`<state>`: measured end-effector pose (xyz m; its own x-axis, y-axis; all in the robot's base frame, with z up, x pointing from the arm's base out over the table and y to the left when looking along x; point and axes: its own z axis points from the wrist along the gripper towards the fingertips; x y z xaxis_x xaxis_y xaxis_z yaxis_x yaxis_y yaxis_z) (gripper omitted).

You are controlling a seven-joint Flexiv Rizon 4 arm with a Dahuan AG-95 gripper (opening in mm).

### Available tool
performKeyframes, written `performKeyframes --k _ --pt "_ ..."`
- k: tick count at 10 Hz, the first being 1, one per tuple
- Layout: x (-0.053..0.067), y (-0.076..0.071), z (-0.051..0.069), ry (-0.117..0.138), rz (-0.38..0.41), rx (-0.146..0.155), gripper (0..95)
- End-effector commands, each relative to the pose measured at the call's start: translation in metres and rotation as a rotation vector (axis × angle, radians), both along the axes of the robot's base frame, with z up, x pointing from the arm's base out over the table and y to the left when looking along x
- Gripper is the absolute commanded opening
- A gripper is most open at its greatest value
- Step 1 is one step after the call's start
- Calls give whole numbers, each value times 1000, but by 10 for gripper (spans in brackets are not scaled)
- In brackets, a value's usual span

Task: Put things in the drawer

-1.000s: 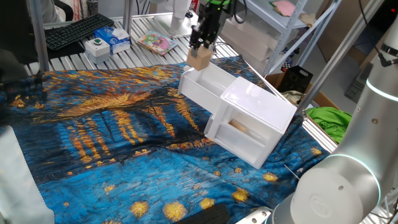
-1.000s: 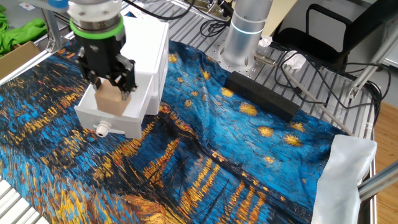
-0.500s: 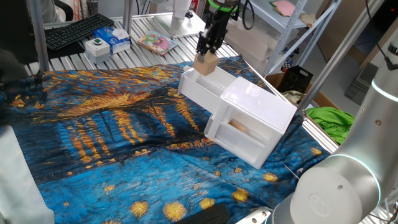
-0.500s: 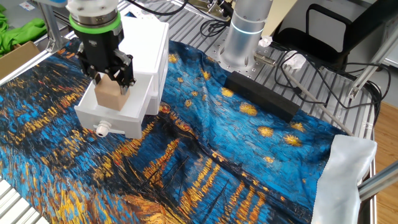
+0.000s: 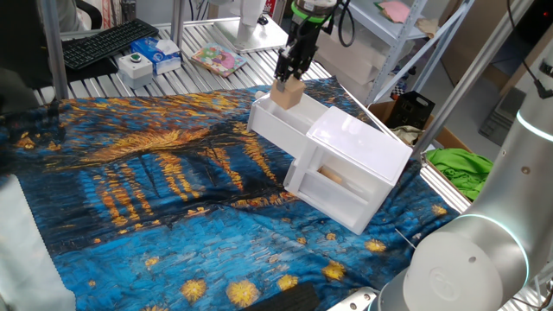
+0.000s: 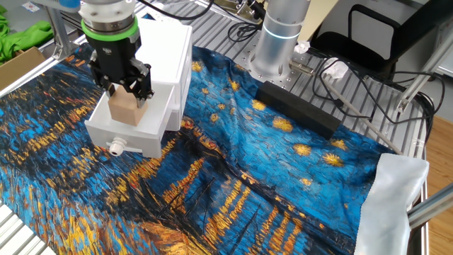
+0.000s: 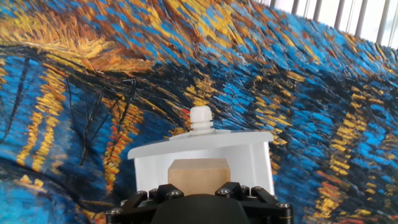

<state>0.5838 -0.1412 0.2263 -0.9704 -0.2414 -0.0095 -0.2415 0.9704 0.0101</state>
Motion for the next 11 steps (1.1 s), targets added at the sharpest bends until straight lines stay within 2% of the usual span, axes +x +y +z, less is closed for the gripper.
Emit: performKeyframes --k 1,8,11 --pt "-2 -2 -3 3 -1 -1 0" --pt "-10 -8 -22 -3 -1 -5 0" --pt "-10 -5 -32 -15 -1 -12 0"
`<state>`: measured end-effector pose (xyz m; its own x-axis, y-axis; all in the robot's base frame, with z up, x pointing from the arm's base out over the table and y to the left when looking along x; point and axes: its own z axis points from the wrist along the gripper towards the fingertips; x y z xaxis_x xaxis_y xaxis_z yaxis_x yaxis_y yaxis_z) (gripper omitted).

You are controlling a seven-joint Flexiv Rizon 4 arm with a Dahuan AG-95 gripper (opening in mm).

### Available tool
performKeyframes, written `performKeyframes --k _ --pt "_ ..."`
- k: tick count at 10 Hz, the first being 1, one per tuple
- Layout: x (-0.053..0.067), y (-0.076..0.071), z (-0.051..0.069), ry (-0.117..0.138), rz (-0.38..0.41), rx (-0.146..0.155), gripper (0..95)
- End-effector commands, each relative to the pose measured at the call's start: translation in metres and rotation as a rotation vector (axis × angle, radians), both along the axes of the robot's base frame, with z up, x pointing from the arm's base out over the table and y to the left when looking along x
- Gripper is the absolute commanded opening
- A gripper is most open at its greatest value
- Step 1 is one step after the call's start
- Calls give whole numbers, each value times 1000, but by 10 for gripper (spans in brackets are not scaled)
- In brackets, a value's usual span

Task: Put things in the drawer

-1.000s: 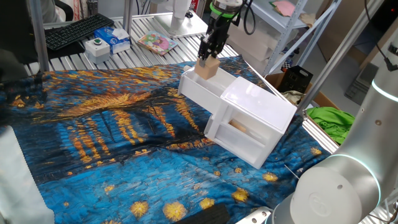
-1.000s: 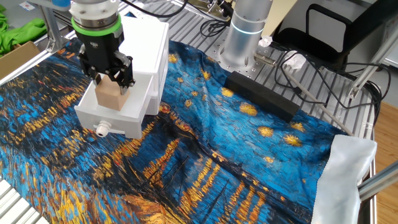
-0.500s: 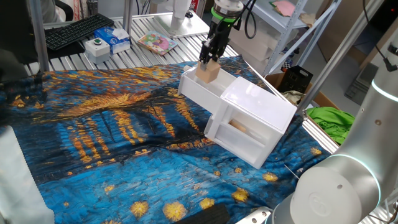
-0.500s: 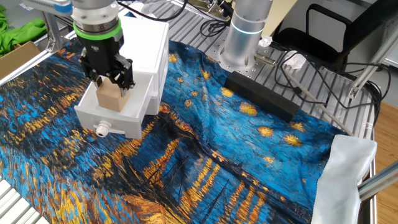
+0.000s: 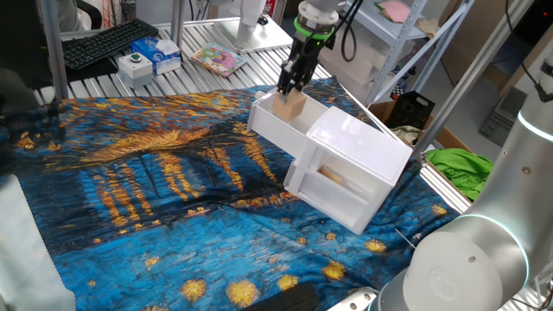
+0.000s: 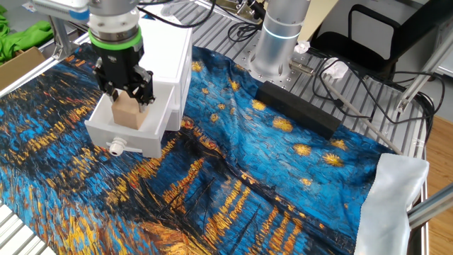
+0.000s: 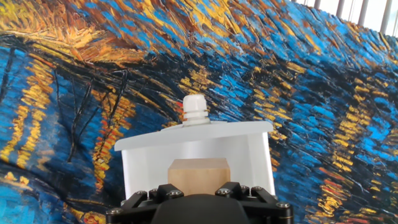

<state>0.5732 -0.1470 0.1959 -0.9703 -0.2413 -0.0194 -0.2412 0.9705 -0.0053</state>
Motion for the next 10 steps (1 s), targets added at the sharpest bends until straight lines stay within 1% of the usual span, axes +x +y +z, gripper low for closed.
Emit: performKeyframes --k 1,4,6,10 --pt "1 1 -5 -4 -1 1 0" --pt "2 1 -15 -14 -1 -1 0" --pt "4 1 -18 -18 -1 -2 0" --pt "6 -1 -24 -17 -1 -13 0"
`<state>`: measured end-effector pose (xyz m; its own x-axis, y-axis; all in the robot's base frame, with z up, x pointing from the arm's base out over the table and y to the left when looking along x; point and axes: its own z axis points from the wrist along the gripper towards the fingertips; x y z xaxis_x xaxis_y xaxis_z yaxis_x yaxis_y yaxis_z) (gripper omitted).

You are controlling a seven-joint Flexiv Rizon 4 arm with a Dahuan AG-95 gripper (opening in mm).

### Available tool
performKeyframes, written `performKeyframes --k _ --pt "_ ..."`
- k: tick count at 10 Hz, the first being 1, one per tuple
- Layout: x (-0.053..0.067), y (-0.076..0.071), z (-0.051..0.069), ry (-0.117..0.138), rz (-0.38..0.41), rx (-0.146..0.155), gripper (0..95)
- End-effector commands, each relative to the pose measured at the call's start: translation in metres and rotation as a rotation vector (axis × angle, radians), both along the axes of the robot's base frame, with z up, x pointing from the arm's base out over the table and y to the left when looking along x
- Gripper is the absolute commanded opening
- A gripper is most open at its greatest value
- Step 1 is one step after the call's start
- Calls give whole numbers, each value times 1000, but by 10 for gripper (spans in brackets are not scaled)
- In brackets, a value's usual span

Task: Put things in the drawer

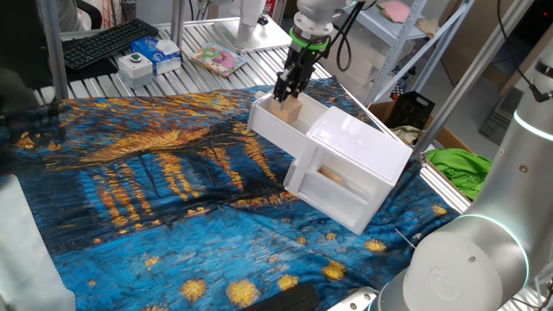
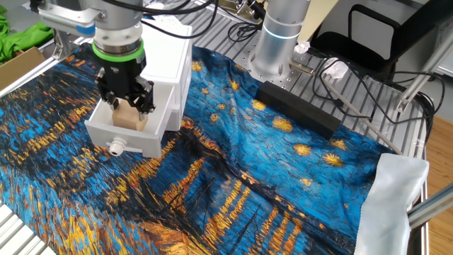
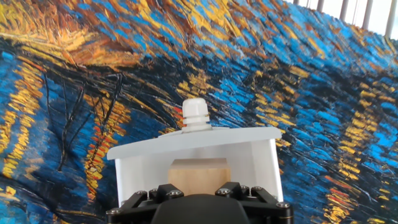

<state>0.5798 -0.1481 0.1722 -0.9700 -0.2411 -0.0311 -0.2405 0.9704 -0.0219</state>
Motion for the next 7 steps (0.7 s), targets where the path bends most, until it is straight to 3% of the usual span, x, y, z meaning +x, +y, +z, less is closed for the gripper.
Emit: performKeyframes --k 1,7 --pt "0 0 -1 -3 0 -2 0" --pt "3 2 -8 -7 -11 -4 0"
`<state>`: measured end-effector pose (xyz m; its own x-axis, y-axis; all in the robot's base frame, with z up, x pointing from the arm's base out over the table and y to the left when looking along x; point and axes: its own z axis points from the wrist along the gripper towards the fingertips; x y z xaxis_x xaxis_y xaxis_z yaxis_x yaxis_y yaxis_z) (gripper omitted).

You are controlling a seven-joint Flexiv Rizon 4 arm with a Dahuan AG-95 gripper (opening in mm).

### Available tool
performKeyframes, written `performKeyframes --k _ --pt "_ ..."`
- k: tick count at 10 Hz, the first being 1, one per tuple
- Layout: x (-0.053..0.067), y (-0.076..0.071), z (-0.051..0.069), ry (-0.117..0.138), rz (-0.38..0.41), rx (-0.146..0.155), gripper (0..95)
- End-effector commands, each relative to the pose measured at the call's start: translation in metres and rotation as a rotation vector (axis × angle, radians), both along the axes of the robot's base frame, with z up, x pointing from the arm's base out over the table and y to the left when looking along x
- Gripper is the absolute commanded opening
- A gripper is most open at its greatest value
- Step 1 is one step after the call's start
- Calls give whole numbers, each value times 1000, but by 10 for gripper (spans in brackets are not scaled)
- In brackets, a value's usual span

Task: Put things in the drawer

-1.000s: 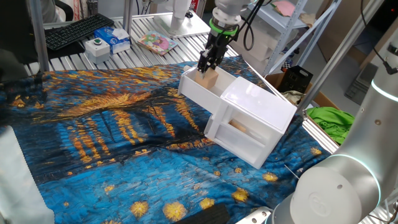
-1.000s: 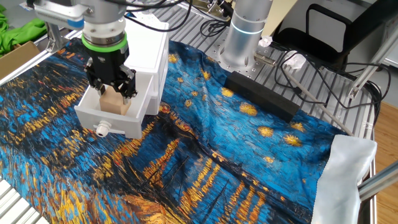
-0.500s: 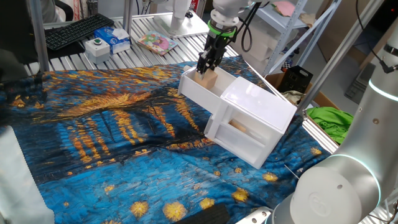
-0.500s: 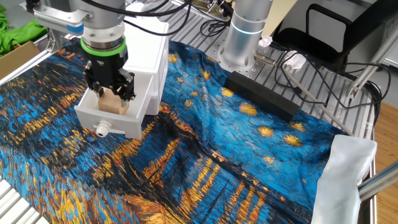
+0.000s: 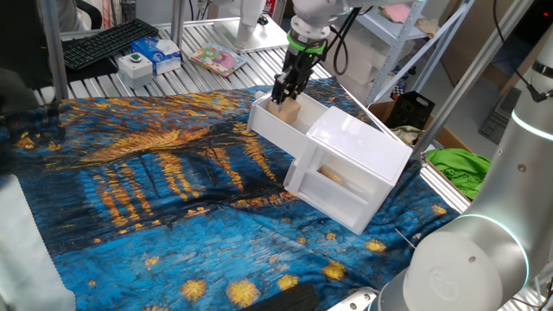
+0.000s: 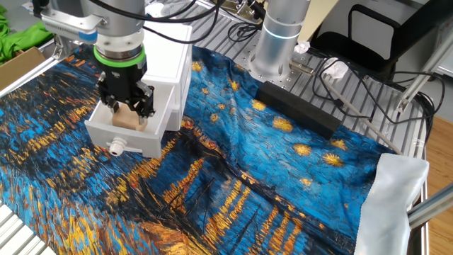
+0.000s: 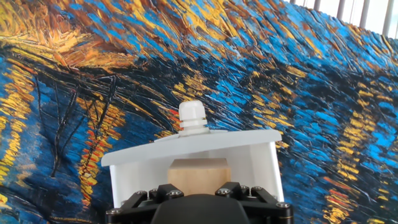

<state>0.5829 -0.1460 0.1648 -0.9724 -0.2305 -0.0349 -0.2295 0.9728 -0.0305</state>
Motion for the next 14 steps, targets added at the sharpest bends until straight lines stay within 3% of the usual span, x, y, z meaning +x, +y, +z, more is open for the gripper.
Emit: performKeyframes --k 1,2,5,7,8,9,10,12,13,14 --pt "1 1 -1 0 0 5 0" --pt "1 1 -1 2 -5 6 0" --pt "1 1 -1 6 -46 7 570" --pt "1 1 -1 5 -52 6 570" --pt "1 1 -1 6 -58 5 760" --pt "1 1 -1 6 -53 3 760" --pt "1 1 -1 6 -47 2 570" --pt "-1 -1 2 6 -40 2 570" --pt "-2 -1 3 5 -30 3 380" --pt "-2 -1 5 4 -27 4 380"
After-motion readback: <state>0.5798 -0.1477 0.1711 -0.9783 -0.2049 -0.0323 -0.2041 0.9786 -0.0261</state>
